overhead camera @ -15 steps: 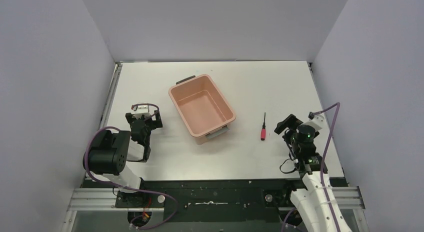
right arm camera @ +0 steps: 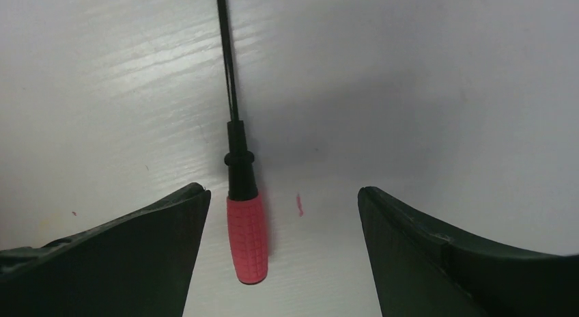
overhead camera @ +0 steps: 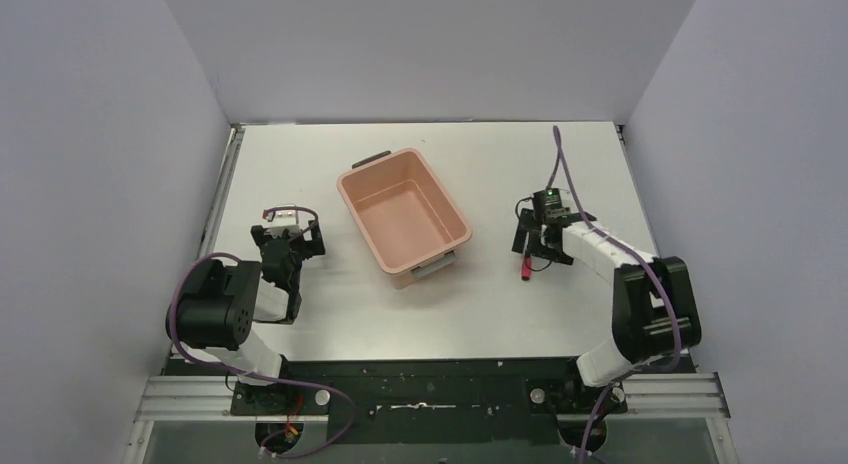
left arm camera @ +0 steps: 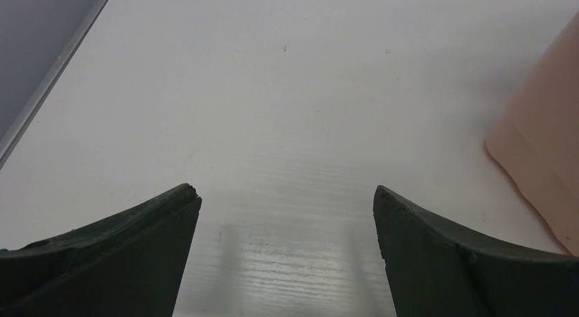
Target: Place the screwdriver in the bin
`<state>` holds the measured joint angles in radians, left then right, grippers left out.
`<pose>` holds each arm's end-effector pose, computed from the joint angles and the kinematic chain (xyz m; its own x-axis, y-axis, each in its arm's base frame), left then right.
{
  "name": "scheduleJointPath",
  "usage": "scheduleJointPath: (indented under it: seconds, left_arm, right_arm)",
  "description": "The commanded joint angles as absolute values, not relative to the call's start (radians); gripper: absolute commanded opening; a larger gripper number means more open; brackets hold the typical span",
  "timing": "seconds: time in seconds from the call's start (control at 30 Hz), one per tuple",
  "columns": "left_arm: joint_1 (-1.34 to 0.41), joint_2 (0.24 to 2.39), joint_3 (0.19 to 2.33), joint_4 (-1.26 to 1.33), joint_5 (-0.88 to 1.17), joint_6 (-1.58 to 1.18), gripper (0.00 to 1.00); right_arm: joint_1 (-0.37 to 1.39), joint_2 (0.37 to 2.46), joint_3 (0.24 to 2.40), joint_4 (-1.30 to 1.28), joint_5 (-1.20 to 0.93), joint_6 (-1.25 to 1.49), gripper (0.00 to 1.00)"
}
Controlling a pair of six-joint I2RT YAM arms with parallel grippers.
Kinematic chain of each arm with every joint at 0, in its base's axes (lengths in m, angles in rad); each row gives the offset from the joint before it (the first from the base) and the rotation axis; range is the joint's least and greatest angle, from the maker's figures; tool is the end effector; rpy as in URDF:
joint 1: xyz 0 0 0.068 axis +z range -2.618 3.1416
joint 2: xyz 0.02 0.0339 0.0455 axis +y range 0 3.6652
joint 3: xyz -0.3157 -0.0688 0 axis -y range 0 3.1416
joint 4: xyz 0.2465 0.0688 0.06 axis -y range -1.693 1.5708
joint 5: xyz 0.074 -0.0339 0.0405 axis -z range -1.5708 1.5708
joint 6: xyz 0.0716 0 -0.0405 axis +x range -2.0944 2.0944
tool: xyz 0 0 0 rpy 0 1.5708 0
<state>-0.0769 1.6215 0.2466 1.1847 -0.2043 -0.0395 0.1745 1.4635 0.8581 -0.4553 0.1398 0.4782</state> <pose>0.2846 -0.0074 0.1714 -0.1835 -0.0246 -0.9827 -0.1308 0.9914 -0.0005 0.2910 0.0412 0.2100 -0.8113 0.3197 -0.4894 0.3024 0.9460 0.1167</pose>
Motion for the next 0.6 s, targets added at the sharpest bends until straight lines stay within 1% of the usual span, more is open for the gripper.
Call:
scheduleJointPath:
  seconds: [0.0, 0.1, 0.13, 0.17, 0.27, 0.33, 0.37, 0.43, 0.5, 0.57]
  left_arm:
    - [-0.077, 1.612, 0.255, 1.209, -0.193, -0.030, 0.97]
    - [-0.077, 1.612, 0.255, 1.209, -0.193, -0.030, 0.97]
    - [-0.077, 1.611, 0.255, 1.209, -0.193, -0.029, 0.97]
    - [-0.077, 1.612, 0.255, 1.210, -0.193, -0.029, 0.97]
    - [-0.076, 1.612, 0.255, 1.209, -0.193, -0.030, 0.97]
    - [-0.077, 1.611, 0.255, 1.210, -0.193, -0.029, 0.97]
    - [-0.077, 1.611, 0.255, 1.209, -0.193, -0.030, 0.97]
    - [-0.077, 1.612, 0.255, 1.209, -0.193, -0.031, 0.97]
    - [-0.077, 1.611, 0.255, 1.210, -0.193, -0.030, 0.97]
    - [-0.076, 1.612, 0.255, 1.209, -0.193, -0.030, 0.97]
  right_arm:
    - [0.248, 1.587, 0.943, -0.499, 0.158, 0.455, 0.81]
    - [0.264, 1.647, 0.953, -0.500, 0.169, 0.461, 0.77]
    - [0.264, 1.664, 0.950, -0.501, 0.176, 0.462, 0.74]
    - [0.265, 1.676, 0.946, -0.503, 0.181, 0.463, 0.67]
    - [0.265, 1.688, 0.925, -0.500, 0.162, 0.462, 0.30]
    - [0.264, 1.681, 0.930, -0.510, 0.151, 0.457, 0.02]
    - [0.265, 1.675, 0.949, -0.530, 0.152, 0.451, 0.00]
    - [0.260, 1.663, 1.036, -0.602, 0.167, 0.421, 0.00]
    - [0.247, 1.658, 1.175, -0.714, 0.179, 0.381, 0.00]
    - [0.220, 1.688, 1.345, -0.862, 0.136, 0.339, 0.00]
